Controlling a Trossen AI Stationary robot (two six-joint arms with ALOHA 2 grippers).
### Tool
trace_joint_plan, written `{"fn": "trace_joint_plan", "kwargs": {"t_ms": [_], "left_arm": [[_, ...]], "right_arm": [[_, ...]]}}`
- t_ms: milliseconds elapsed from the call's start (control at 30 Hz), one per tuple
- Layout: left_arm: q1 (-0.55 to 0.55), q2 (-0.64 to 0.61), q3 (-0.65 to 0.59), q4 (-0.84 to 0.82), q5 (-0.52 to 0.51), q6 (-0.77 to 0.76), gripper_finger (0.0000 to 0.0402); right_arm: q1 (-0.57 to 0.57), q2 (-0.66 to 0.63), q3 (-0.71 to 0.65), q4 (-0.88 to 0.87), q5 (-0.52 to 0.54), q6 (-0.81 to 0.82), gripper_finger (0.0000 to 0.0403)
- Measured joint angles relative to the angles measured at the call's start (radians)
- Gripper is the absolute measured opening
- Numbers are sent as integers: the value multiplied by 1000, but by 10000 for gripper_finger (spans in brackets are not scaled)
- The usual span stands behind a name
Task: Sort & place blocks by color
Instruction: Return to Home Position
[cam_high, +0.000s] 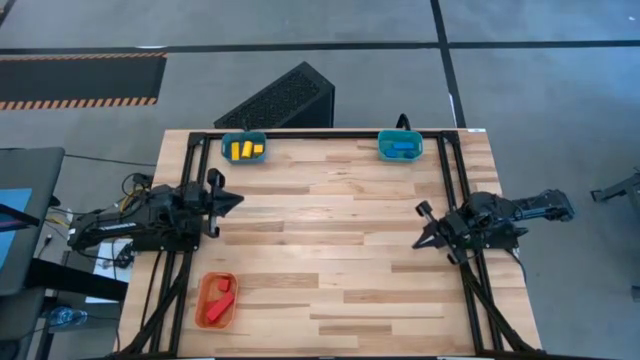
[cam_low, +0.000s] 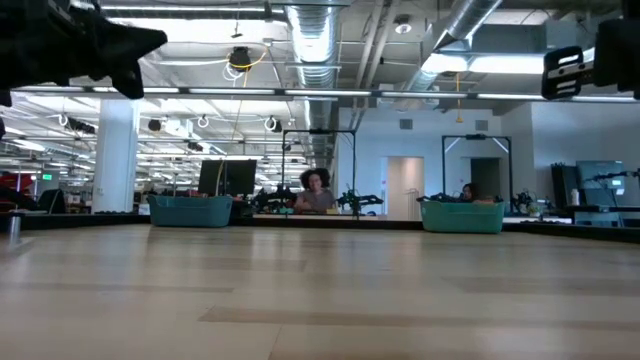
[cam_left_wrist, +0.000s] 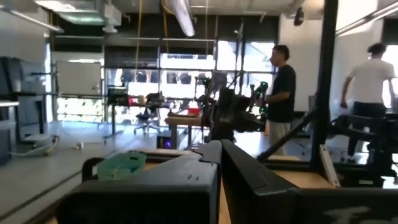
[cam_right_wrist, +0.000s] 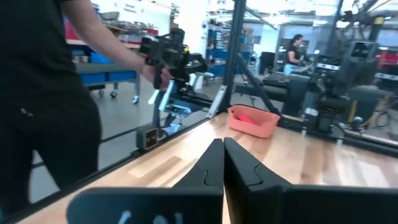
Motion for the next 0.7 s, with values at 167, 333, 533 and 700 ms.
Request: {"fn": "trace_joint_plan", "kwargs": {"t_ms": [167,333,533,700], "left_arm": [[0,0,0,-87,6,-18,0],[0,3,0,-239,-52,-56,0],[0,5,0,-235,-78,-95,0],[5,15,0,-236,-134,60,0]], "right_arm": [[9,0,0,-6,86,-56,15],[-8,0,0,-8,125,-88,18],[-1,0,0,-8,125,-87,15],[-7,0,0,-9,125,-19,20]]}}
